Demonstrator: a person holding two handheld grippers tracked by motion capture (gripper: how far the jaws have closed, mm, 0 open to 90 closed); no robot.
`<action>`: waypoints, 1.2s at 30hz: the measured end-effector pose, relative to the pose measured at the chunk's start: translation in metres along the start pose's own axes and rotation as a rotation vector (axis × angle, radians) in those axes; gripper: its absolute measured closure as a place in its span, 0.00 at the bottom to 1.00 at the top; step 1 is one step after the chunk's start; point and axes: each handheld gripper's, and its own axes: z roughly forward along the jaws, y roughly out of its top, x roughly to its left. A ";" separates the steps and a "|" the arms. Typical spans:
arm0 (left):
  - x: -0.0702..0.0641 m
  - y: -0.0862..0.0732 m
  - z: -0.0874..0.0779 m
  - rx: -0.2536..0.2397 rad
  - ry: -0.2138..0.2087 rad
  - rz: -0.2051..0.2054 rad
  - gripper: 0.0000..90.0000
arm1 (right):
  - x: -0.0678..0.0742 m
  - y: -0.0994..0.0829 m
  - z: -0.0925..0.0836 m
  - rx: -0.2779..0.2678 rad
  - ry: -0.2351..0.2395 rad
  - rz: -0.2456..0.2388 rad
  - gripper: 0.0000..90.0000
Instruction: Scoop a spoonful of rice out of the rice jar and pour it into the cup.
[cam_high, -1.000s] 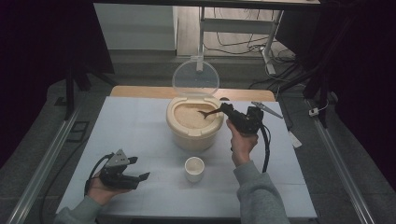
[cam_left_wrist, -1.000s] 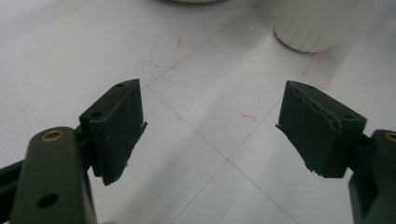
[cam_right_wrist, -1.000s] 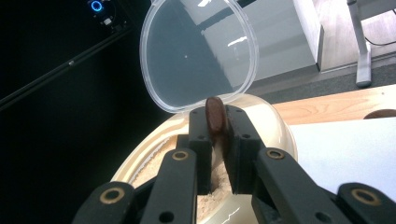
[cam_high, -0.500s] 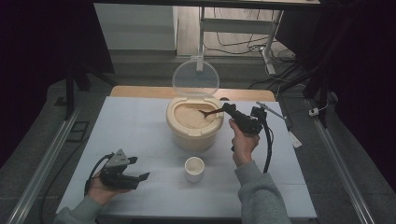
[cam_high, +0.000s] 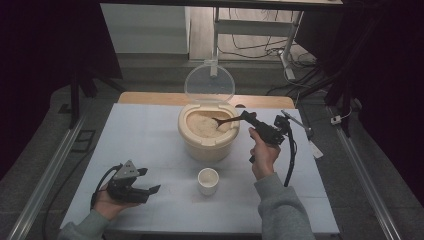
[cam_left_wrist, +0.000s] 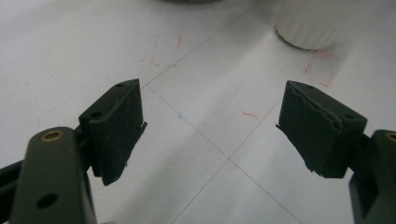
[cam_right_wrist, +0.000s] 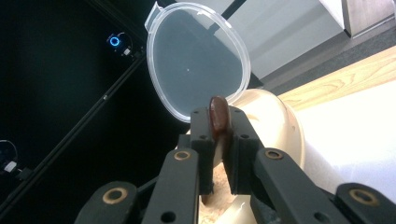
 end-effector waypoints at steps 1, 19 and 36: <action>0.000 0.000 0.000 0.000 0.000 0.000 0.24 | 0.000 0.000 0.000 0.000 -0.002 0.001 0.93; 0.000 0.000 0.001 0.006 0.005 0.008 0.24 | -0.007 0.007 -0.009 0.004 0.024 0.133 0.93; -0.001 0.000 0.002 0.014 0.009 0.017 0.24 | -0.009 0.012 -0.013 0.001 0.044 0.204 0.93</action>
